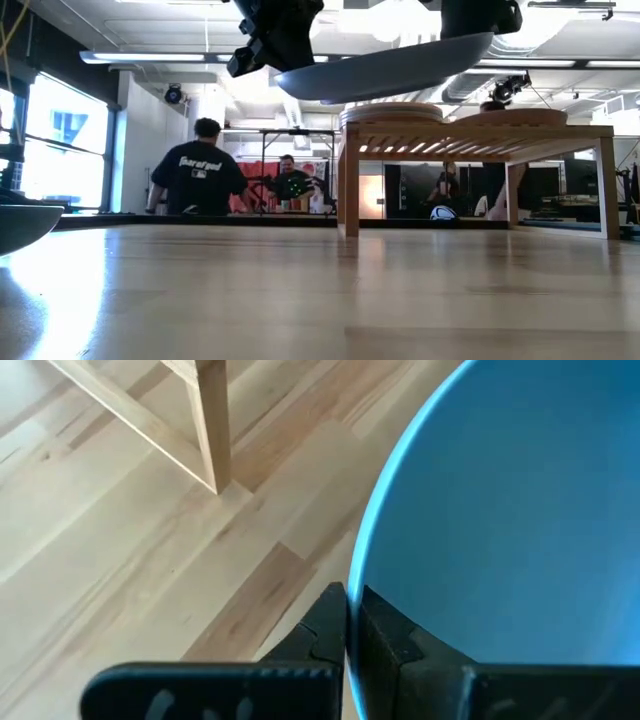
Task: Place and stack plates onto a shelf
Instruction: Stack the blue plate on top of the pink plate on the shelf
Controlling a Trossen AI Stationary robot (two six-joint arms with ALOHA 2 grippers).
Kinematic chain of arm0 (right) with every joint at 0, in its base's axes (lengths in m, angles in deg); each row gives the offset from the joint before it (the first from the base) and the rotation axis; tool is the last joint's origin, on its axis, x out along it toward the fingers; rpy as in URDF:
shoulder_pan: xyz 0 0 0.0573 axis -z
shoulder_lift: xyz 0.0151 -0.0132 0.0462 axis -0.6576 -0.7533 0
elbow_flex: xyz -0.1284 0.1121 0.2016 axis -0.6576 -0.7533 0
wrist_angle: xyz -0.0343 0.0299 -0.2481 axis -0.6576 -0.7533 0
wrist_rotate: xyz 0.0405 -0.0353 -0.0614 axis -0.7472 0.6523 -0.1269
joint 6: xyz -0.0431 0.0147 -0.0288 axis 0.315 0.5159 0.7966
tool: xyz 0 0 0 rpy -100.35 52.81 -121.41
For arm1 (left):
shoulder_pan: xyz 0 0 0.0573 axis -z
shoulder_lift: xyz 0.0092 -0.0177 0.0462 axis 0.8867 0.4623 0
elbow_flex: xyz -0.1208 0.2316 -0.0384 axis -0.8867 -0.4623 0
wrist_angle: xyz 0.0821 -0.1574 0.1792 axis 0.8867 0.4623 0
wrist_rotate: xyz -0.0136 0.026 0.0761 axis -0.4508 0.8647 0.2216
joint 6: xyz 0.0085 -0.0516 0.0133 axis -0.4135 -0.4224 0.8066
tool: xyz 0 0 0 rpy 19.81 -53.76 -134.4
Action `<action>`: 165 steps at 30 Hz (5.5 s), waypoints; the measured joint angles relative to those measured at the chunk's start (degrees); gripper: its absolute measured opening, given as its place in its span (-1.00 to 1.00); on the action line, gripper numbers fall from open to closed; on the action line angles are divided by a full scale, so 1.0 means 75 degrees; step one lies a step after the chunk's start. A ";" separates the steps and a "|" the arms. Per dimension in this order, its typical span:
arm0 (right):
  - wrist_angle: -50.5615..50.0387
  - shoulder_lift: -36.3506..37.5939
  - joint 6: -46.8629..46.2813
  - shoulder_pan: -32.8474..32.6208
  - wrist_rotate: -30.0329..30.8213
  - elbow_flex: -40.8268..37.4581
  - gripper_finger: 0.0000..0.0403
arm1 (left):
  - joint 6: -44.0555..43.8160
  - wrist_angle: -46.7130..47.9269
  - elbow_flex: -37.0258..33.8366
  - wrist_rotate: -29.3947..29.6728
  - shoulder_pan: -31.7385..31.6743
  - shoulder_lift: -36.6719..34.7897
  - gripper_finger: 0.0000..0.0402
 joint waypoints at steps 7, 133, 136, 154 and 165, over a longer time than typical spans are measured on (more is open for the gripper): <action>-0.0003 -0.0005 -0.0139 0.0003 0.0166 0.0000 -0.60 | 0.0133 -0.0066 0.0000 0.0004 -0.0054 0.0000 -1.00; 0.0320 0.5789 0.0659 1.0740 -0.0871 -0.2936 -1.00 | 0.7299 -0.0929 -0.0006 -0.1112 -0.5265 -0.1408 -0.58; 0.0796 0.6030 0.0105 1.0762 -0.1063 -0.3526 -1.00 | 0.7535 -0.0698 -0.0006 -0.1117 -0.5461 -0.1408 -0.58; 0.0498 0.6473 -0.0729 1.0762 -0.1508 -0.4281 -1.00 | 0.7605 -0.0585 -0.0006 -0.1121 -0.5961 -0.1408 -0.58; 0.0192 0.6402 -0.0512 1.0762 -0.1376 -0.4278 -1.00 | 0.7596 -0.0592 -0.0006 -0.1121 -0.5958 -0.1408 -0.58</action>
